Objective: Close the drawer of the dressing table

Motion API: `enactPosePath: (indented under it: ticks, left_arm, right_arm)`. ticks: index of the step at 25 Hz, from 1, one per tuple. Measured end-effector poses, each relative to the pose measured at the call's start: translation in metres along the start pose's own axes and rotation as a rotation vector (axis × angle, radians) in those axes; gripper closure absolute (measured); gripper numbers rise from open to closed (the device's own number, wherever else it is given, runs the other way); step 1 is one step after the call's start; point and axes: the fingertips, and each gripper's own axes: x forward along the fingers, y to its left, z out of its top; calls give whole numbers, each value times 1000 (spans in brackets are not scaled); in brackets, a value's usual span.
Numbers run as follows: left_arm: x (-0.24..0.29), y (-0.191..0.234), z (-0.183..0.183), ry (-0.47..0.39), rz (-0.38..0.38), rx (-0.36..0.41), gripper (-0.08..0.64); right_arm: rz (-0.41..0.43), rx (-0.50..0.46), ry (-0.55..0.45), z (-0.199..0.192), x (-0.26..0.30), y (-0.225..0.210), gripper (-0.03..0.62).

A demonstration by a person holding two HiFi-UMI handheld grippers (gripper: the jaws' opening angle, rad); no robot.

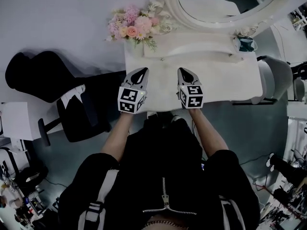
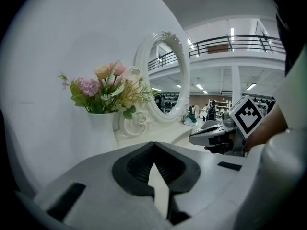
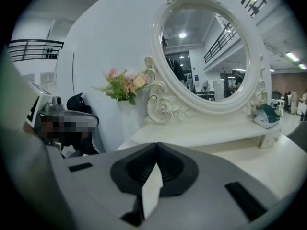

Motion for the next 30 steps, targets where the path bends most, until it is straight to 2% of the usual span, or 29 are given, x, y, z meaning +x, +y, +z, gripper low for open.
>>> enactPosePath:
  ticks: [9, 17, 30]
  left_arm:
    - [-11, -40, 24, -38, 96, 8, 560]
    - [-37, -85, 34, -75, 172, 18, 560]
    - [-62, -142, 32, -98, 199, 39, 560]
  right_arm:
    - [47, -35, -101, 38, -52, -24, 589]
    - [99, -38, -181, 51, -107, -38, 589]
    - [152, -67, -243, 42, -165, -36, 591]
